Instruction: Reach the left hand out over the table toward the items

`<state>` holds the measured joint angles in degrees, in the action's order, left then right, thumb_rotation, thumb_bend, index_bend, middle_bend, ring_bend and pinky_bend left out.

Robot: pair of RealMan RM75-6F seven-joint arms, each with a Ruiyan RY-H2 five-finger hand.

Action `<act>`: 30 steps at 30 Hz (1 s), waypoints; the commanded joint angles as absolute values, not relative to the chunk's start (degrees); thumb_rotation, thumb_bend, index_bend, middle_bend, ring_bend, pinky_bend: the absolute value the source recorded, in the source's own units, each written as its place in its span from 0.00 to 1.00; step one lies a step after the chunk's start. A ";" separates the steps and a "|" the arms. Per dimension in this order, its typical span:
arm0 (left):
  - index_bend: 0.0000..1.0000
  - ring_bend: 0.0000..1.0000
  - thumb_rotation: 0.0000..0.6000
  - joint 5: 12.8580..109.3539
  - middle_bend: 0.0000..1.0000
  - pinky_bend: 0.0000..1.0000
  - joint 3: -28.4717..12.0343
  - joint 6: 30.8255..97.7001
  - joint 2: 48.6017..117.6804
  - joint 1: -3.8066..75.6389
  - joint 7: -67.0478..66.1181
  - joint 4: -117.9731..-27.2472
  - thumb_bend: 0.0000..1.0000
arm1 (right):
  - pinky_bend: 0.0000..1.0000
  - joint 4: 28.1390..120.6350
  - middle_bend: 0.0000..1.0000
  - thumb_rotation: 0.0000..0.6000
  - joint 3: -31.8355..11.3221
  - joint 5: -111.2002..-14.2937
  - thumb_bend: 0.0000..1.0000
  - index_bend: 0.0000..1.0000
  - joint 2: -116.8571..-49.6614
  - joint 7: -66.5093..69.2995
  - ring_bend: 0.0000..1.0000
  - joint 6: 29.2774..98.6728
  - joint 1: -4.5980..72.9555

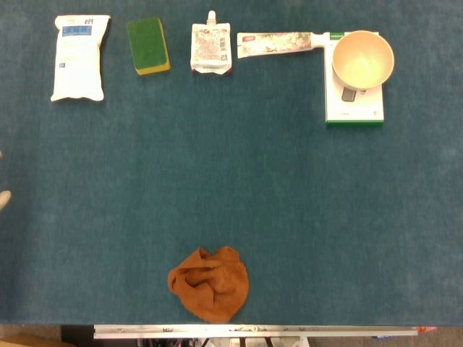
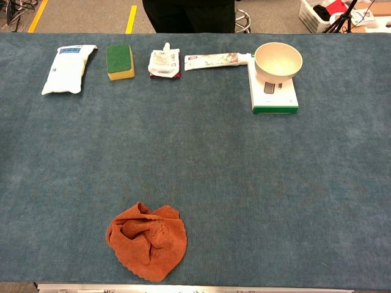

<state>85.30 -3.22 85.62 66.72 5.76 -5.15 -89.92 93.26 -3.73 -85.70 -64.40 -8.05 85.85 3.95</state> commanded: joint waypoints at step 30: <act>0.41 0.15 1.00 87.08 0.19 0.30 -1.91 85.52 67.38 5.78 -4.79 -90.49 0.05 | 0.27 93.08 0.14 1.00 -3.70 -85.53 0.00 0.07 -64.57 -8.08 0.15 84.94 4.21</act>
<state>87.00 -1.92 85.52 67.38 5.76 -5.05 -90.47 93.08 -3.71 -85.53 -64.57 -8.08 84.95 4.21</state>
